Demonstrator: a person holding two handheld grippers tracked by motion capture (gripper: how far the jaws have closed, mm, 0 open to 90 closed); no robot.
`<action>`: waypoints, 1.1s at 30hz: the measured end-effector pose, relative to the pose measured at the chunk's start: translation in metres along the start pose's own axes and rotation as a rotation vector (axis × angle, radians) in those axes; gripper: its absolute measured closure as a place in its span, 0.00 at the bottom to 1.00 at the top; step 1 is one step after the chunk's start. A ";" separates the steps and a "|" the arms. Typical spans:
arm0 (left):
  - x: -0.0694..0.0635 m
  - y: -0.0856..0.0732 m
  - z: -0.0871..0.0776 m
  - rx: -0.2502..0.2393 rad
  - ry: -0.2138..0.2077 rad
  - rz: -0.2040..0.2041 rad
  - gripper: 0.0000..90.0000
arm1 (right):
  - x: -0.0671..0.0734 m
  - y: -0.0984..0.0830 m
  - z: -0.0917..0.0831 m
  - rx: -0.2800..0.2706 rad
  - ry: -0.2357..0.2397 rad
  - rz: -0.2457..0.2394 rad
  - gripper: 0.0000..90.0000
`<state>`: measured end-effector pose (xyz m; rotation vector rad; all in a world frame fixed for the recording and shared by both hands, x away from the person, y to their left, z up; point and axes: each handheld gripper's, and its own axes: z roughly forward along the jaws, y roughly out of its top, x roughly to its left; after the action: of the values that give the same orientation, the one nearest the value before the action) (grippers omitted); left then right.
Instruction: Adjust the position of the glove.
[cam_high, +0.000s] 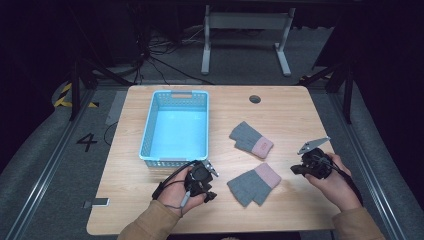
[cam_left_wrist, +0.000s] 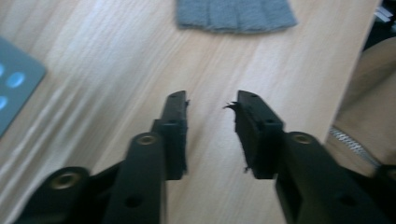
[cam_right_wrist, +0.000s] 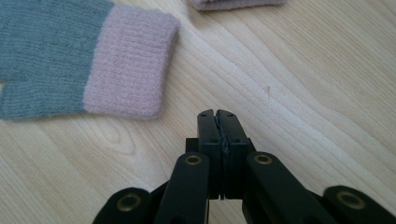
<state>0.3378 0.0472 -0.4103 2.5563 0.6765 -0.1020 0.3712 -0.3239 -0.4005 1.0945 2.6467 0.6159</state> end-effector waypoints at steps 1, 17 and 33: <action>0.000 0.001 -0.002 -0.012 -0.005 0.003 0.82 | 0.000 0.000 0.000 -0.001 0.003 -0.004 1.00; -0.012 0.004 -0.002 -0.021 -0.025 0.037 1.00 | 0.006 0.003 -0.002 -0.023 0.041 -0.026 1.00; -0.027 0.015 0.006 -0.038 -0.062 0.121 1.00 | 0.021 0.005 -0.005 -0.027 0.113 -0.088 1.00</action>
<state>0.3215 0.0209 -0.4036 2.5394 0.4946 -0.1254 0.3577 -0.3069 -0.3947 0.9574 2.7559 0.7139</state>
